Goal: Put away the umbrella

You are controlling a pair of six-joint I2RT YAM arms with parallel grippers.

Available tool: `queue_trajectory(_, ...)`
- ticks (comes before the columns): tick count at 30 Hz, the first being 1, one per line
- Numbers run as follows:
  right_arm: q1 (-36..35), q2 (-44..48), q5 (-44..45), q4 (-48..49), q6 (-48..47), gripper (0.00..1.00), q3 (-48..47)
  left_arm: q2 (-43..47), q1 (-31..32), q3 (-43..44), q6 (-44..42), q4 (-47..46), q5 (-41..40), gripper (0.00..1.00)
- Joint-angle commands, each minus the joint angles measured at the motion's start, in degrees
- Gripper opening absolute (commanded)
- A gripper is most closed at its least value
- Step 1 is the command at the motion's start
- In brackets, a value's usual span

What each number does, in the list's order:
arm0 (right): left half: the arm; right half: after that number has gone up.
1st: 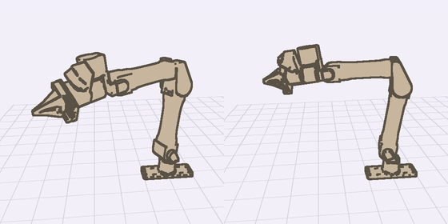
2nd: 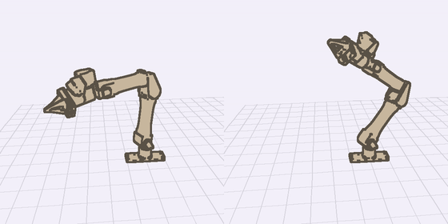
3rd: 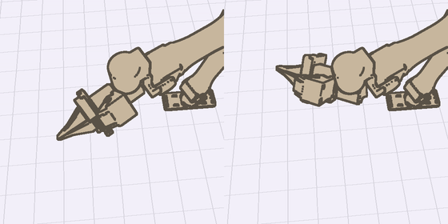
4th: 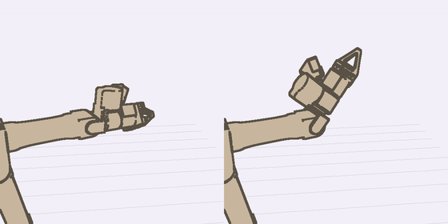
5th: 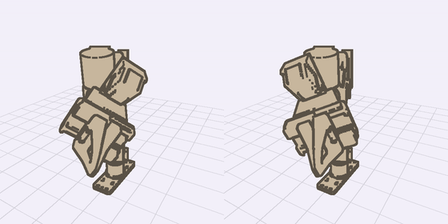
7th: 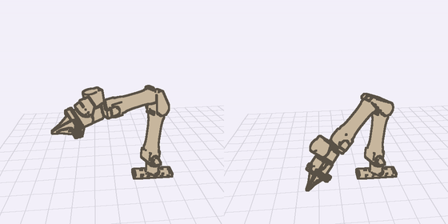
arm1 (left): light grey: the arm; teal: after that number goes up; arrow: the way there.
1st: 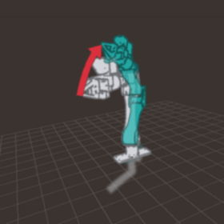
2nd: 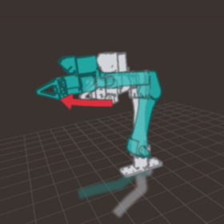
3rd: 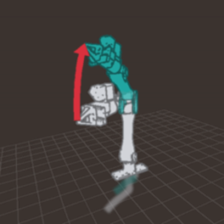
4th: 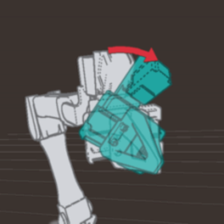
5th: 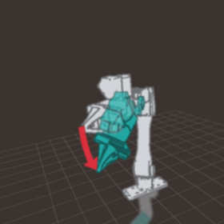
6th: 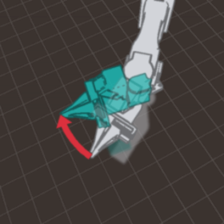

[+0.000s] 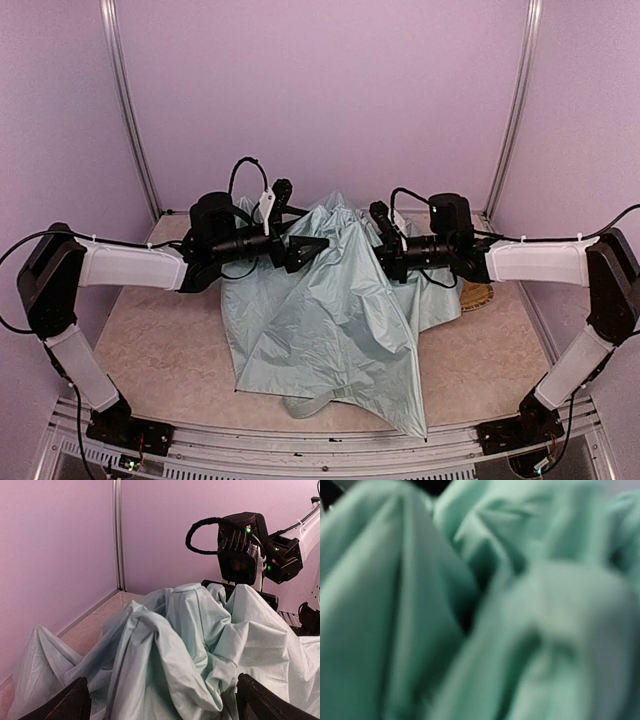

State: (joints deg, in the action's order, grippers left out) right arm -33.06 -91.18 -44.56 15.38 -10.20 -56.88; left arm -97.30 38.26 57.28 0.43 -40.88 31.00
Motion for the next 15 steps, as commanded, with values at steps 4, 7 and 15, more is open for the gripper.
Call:
queue_trajectory(4, 2.12, -0.68, -1.14, 3.28, 3.93, 0.16, 2.83, 7.97, -0.32, -2.22, -8.03, 11.32, -4.62, 0.99)
queue_trajectory(7, 2.76, -1.48, -1.06, 4.36, 4.84, 0.14, 2.81, 12.58, 0.65, -4.69, -9.76, 12.69, -8.2, 0.99)
queue_trajectory(15, 3.09, -3.03, 0.03, 4.43, 5.57, 0.14, 0.99, 22.43, 7.79, -4.85, 1.05, 36.97, -26.38, 0.86)
